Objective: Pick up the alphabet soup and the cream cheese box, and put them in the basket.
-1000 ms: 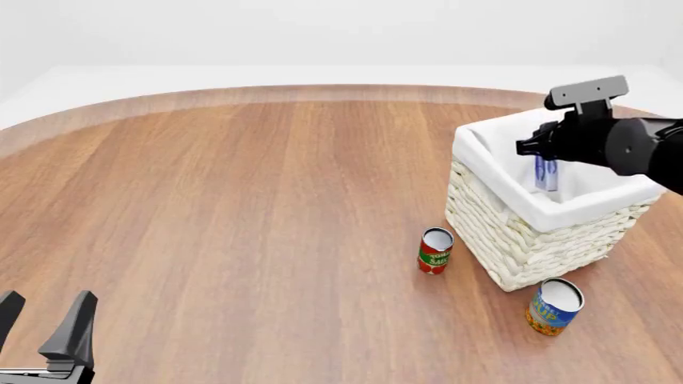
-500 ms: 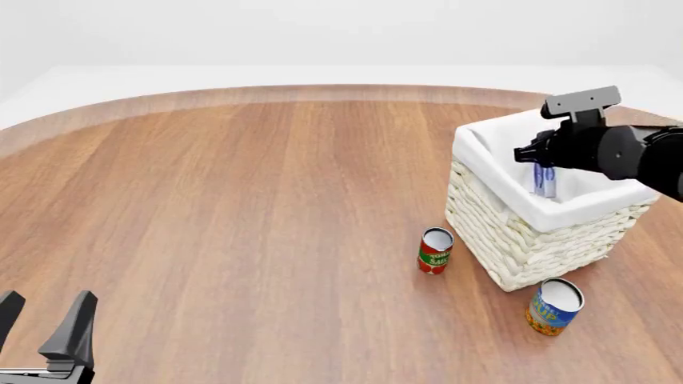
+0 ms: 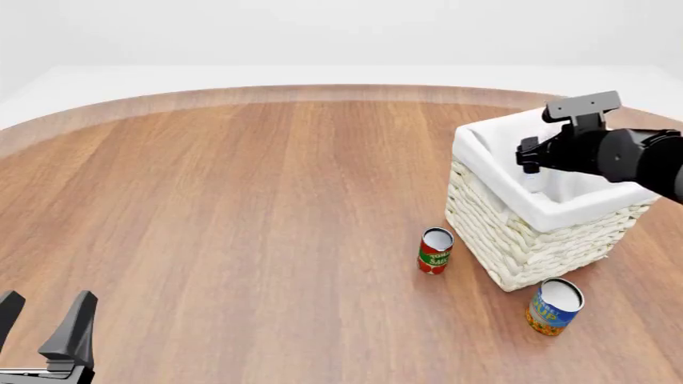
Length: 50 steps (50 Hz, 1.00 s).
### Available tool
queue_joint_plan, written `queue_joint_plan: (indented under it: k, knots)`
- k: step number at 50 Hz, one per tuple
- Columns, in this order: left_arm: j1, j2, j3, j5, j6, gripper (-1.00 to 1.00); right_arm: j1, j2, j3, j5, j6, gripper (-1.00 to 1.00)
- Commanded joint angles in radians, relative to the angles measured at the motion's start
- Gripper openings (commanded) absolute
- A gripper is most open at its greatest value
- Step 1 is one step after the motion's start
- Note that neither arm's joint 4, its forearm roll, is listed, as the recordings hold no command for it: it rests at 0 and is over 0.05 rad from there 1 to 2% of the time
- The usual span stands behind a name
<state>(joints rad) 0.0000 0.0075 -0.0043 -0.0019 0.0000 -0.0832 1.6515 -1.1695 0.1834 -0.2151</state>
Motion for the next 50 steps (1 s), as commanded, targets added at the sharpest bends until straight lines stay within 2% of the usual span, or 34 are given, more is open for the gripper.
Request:
queue_joint_plan:
  k: [1,6,28,50]
  knots:
    - [0.0,0.0,0.0,0.0,0.0,1.0,-0.007,-0.01,0.001,0.01,-0.002,1.0]
    - [0.0,0.0,0.0,0.0,0.0,1.0,-0.008,-0.022,0.004,0.016,-0.009,1.0]
    - [0.0,0.0,0.0,0.0,0.0,1.0,0.013,-0.129,0.051,-0.007,0.023,1.0]
    - [0.0,0.0,0.0,0.0,0.0,1.0,0.067,-0.134,0.009,0.002,0.018,1.0]
